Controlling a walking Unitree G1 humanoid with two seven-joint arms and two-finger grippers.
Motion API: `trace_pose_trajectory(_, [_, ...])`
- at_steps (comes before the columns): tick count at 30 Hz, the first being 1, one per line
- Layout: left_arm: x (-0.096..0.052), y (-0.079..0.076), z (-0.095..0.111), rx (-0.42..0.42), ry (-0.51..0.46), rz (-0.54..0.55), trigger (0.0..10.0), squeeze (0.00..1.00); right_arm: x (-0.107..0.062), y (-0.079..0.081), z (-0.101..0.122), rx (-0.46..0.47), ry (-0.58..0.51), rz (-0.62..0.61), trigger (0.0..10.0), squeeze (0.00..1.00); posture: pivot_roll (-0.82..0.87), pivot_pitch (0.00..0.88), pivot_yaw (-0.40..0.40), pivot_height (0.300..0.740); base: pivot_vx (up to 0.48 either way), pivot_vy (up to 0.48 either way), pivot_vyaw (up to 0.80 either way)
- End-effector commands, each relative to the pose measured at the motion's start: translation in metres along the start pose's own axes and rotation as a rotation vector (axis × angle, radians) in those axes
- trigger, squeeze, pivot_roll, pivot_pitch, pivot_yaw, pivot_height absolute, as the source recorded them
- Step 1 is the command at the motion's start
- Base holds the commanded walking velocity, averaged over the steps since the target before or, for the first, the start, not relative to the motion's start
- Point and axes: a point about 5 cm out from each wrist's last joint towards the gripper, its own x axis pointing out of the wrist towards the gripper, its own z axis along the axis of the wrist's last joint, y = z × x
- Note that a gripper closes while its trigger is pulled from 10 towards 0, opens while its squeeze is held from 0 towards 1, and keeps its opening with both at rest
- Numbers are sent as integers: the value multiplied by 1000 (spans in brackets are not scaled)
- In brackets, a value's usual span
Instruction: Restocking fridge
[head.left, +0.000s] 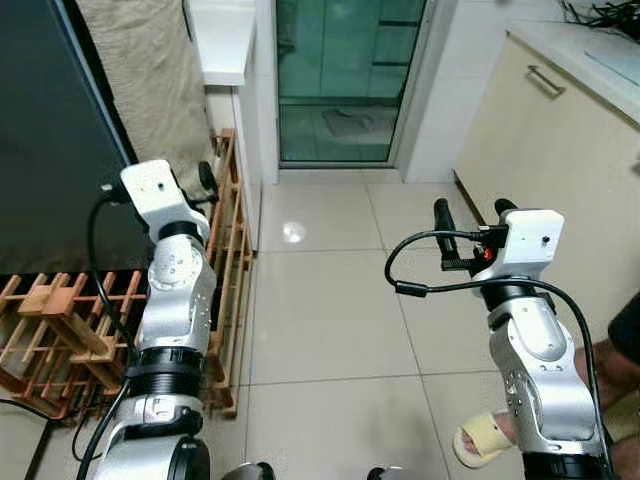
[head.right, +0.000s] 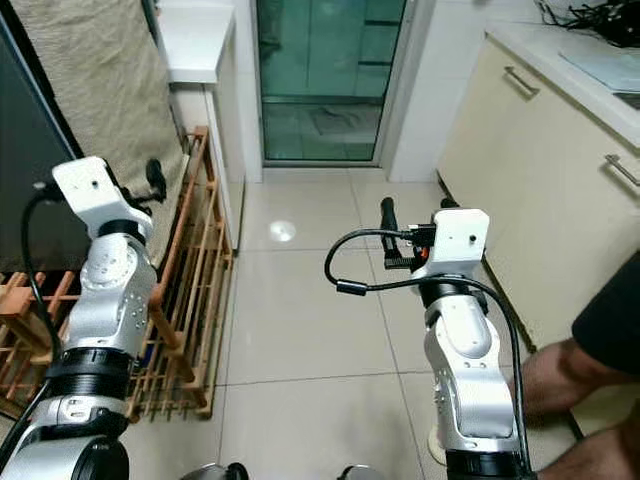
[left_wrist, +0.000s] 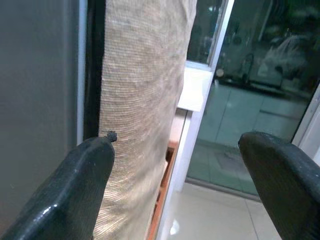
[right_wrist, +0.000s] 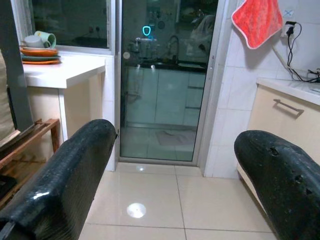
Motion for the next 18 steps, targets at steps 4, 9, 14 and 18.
trace_pose_trajectory(4, [2,1,-10,27,35,24,10000,0,1,-1,4,-7,-8,9,10000,145,-172,0,-9,740,0,0,0])
trace_pose_trajectory(9, [-1,1,-12,18,75,-64,10000,0,3,-10,-4,114,43,-45,10000,149,-167,0,3,740,0,0,0])
trace_pose_trajectory(14, [-11,26,-10,84,62,-52,10000,0,2,-22,-15,157,91,-83,10000,149,-133,0,-5,740,0,0,0])
trace_pose_trajectory(18, [-21,27,-11,107,65,-35,10000,0,5,-21,-21,148,108,-65,10000,149,-112,0,-11,740,0,0,0])
